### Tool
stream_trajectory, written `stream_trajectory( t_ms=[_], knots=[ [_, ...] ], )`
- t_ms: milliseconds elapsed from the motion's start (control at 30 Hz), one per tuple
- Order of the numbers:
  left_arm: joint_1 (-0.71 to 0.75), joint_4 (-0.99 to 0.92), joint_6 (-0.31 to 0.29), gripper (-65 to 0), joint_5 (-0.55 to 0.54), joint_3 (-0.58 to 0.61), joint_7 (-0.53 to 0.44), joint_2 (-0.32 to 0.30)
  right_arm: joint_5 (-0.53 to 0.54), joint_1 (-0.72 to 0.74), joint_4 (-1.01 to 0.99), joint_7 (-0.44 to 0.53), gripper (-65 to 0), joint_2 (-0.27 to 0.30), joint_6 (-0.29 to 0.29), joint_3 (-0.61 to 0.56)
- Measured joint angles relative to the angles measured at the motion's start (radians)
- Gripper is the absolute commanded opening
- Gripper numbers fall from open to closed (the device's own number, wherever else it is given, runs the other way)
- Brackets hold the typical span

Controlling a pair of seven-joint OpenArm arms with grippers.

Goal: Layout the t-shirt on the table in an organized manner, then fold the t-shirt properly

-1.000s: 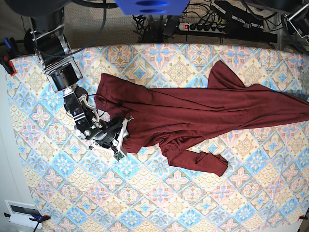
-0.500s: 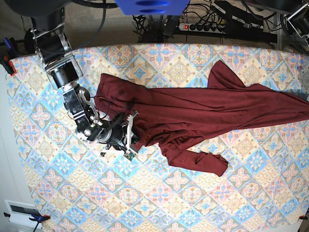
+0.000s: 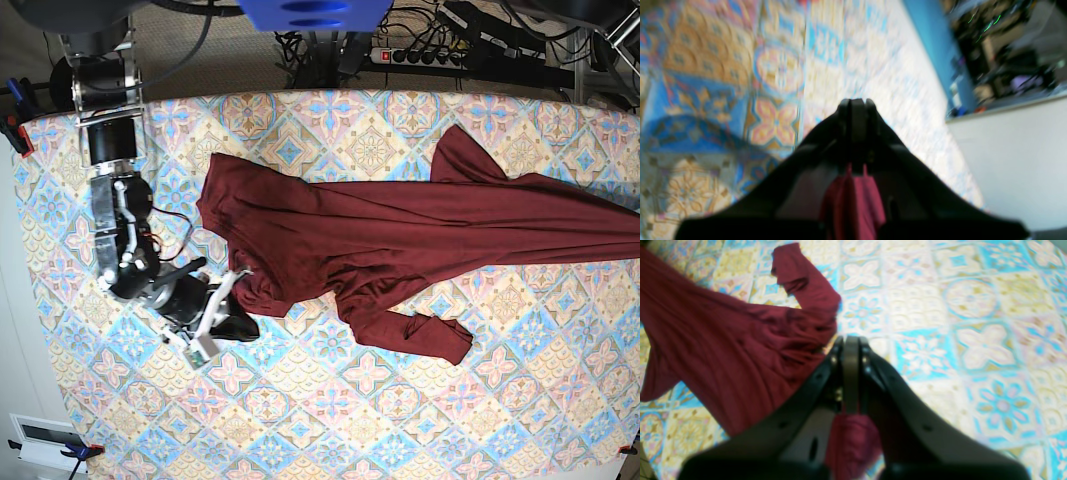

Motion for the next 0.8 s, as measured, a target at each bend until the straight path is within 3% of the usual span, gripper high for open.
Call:
stream_trajectory(
  t_ms=[67,167,267,400,533,633,700,800],
  knots=[
    [-0.021,-0.002,0.006,-65.0,0.006,-0.038,0.047,-0.009,0.050,0.005,-0.047,0.009,-65.0,0.022,-0.001,0.032],
    [-0.096,0.000,-0.029,-65.0,0.007,-0.034,0.084,-0.024,0.059,0.043,-0.107,-0.025,-65.0,0.046,-0.005,0.030],
    [-0.105,0.005,-0.033,-65.0,0.001,-0.030,0.097,-0.026,0.068,0.119,-0.134,-0.090,-64.2,0.050,-0.009,-0.043],
    [-0.091,0.000,-0.023,-65.0,0.058,-0.023,0.074,0.005,0.031,0.136,-0.139,-0.089,-60.4,0.036,0.003,-0.198],
    [-0.105,-0.001,-0.040,-65.0,0.100,0.013,0.095,0.058,-0.169,0.163,-0.175,-0.115,-59.6,-0.064,-0.006,-0.319],
    [-0.095,0.000,-0.030,-65.0,0.115,0.012,0.089,0.082,-0.256,0.200,-0.237,-0.075,-59.6,-0.189,-0.005,-0.324],
    [-0.090,-0.001,-0.029,-65.0,0.117,0.011,0.089,0.096,-0.294,0.202,-0.287,-0.043,-59.5,-0.243,0.003,-0.329],
    [-0.092,0.000,-0.032,-65.0,0.113,0.011,0.089,0.108,-0.351,0.182,-0.372,-0.002,-59.2,-0.237,0.002,-0.336]
  ],
)
